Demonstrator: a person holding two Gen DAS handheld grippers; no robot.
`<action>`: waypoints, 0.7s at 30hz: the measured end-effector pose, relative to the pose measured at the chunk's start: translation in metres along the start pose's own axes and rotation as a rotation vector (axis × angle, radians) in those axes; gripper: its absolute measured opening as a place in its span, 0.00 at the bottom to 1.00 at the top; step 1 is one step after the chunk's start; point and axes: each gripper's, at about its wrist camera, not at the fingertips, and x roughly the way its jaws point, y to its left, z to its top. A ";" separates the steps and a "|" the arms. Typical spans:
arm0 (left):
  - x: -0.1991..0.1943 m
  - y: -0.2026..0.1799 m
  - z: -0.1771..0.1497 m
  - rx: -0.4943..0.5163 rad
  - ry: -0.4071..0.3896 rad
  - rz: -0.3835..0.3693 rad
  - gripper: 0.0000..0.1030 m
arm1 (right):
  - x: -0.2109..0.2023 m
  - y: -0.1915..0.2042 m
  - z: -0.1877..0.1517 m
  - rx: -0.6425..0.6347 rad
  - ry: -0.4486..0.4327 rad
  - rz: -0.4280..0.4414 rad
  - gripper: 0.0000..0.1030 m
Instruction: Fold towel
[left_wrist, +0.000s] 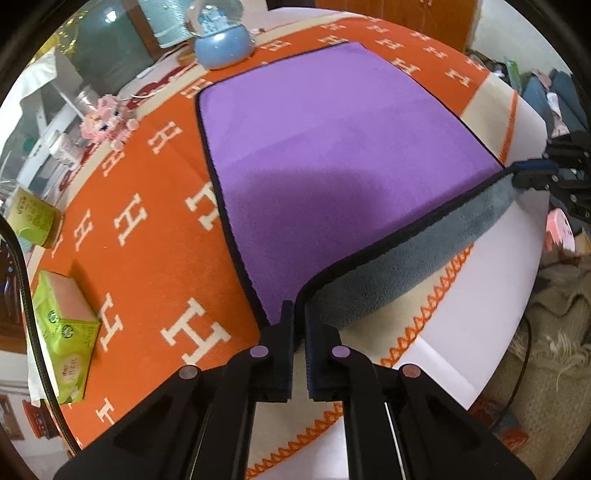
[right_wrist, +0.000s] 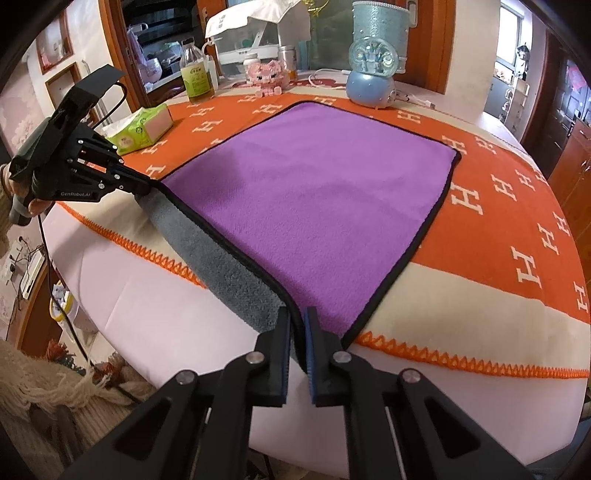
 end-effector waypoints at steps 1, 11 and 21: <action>-0.002 0.001 0.001 -0.006 -0.011 0.014 0.03 | -0.001 0.000 0.001 0.004 -0.006 -0.002 0.06; -0.005 0.013 0.028 -0.071 -0.079 0.074 0.02 | -0.005 -0.012 0.021 0.057 -0.058 -0.060 0.05; 0.006 0.028 0.093 -0.106 -0.161 0.174 0.02 | 0.009 -0.051 0.063 0.113 -0.126 -0.157 0.05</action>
